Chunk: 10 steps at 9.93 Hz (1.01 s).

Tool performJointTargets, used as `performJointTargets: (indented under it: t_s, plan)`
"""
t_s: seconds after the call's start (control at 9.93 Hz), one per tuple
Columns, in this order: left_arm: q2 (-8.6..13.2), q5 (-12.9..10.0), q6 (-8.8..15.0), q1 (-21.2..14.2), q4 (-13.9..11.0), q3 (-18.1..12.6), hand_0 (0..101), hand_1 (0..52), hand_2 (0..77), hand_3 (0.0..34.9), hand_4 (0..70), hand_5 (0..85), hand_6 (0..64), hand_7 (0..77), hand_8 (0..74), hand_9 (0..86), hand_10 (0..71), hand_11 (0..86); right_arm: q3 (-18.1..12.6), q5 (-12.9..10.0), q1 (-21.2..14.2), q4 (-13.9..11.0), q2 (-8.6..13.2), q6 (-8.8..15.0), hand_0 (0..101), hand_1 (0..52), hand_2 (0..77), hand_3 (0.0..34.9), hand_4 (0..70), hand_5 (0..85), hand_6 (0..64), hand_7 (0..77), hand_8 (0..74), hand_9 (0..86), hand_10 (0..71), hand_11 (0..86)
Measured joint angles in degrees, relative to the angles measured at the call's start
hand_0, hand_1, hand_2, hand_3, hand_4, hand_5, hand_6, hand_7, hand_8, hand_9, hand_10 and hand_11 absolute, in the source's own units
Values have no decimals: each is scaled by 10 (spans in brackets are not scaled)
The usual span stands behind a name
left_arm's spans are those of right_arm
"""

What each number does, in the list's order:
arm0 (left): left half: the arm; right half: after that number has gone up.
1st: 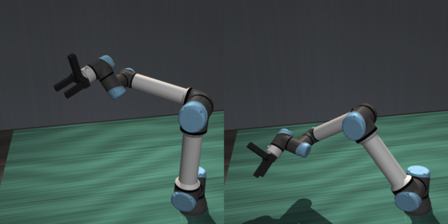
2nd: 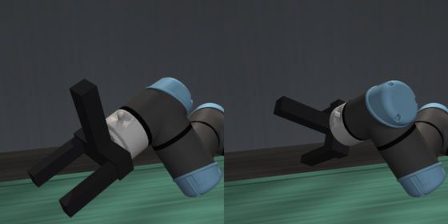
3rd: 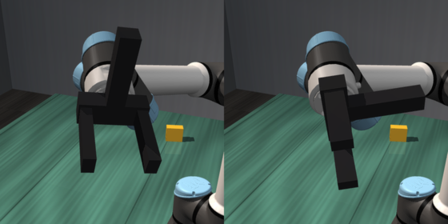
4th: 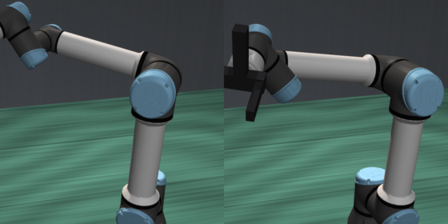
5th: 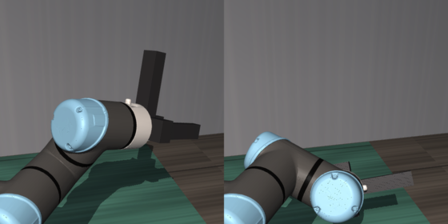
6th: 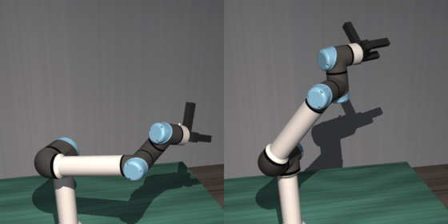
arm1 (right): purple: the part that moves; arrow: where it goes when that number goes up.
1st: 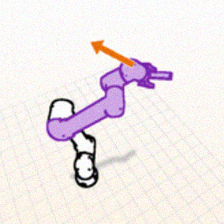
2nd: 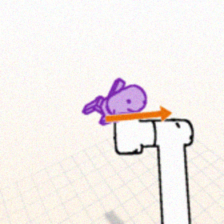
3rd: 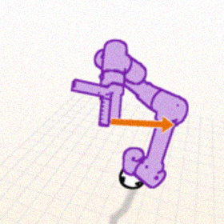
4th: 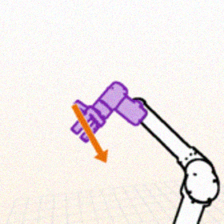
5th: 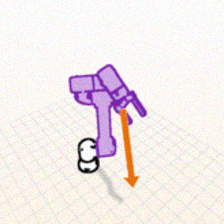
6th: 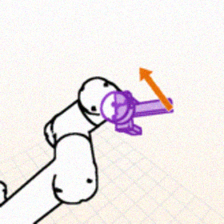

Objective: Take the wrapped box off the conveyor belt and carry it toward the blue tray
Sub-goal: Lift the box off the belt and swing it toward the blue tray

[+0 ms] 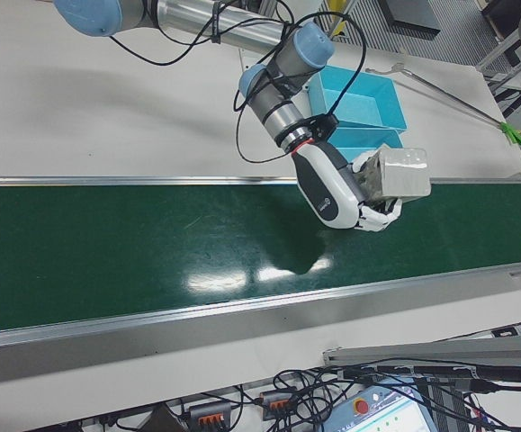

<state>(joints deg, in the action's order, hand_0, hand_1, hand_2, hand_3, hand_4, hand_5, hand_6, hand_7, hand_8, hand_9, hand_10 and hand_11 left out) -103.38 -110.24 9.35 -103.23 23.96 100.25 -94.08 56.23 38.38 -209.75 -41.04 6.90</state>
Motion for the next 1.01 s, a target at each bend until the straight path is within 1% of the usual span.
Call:
performJointTargets:
  t_s: [0.1, 0.2, 0.3, 0.4, 0.5, 0.6, 0.71, 0.81, 0.91, 1.01]
  plan:
    - [0, 0, 0, 0, 0, 0, 0, 0, 5, 0, 5, 11, 5, 5, 5, 5, 5, 5, -12, -1, -12, -9, 14, 2, 489, 60, 289, 0, 365, 469, 371, 567, 513, 491, 562, 349]
    - [0, 0, 0, 0, 0, 0, 0, 0, 5, 0, 5, 11, 5, 5, 5, 0, 0, 5, -20, -6, -34, -15, 25, 7, 486, 60, 289, 0, 382, 513, 491, 731, 605, 654, 600, 393]
    - [0, 0, 0, 0, 0, 0, 0, 0, 5, 0, 5, 11, 5, 5, 5, 0, 0, 5, -29, -17, -64, -17, 32, 18, 486, 60, 289, 0, 382, 513, 491, 731, 605, 654, 600, 393]
    - [0, 0, 0, 0, 0, 0, 0, 0, 5, 0, 5, 11, 0, 5, 5, 5, 5, 5, -40, -29, -95, -17, 35, 37, 487, 60, 289, 0, 382, 529, 562, 769, 709, 764, 633, 458]
    - [0, 0, 0, 0, 0, 0, 0, 0, 5, 0, 5, 11, 0, 5, 5, 5, 5, 5, -46, -41, -123, -16, 35, 55, 487, 11, 316, 0, 376, 562, 616, 774, 704, 758, 649, 540]
    - [0, 0, 0, 0, 0, 0, 0, 0, 5, 0, 5, 11, 5, 5, 5, 0, 5, 5, -50, -51, -148, -15, 34, 72, 487, 11, 322, 0, 376, 584, 627, 774, 698, 742, 649, 595]
    - [0, 0, 0, 0, 0, 0, 0, 0, 5, 0, 5, 11, 5, 5, 5, 0, 0, 5, -52, -57, -168, -15, 33, 90, 487, 11, 322, 0, 376, 584, 627, 774, 698, 742, 649, 595]
    - [0, 0, 0, 0, 0, 0, 0, 0, 5, 0, 0, 11, 5, 5, 5, 5, 5, 5, -52, -60, -184, -14, 31, 111, 483, 16, 333, 0, 376, 584, 633, 774, 698, 796, 704, 829]
    - [0, 0, 0, 0, 0, 0, 0, 0, 5, 0, 0, 11, 5, 5, 5, 5, 5, 5, -51, -62, -197, -14, 28, 128, 469, 38, 360, 0, 376, 584, 633, 774, 698, 807, 698, 818]
    - [0, 0, 0, 0, 0, 0, 0, 0, 11, 0, 5, 11, 5, 5, 5, 0, 5, 0, -48, -63, -206, -11, 22, 138, 468, 38, 365, 0, 376, 584, 633, 774, 698, 807, 698, 818]
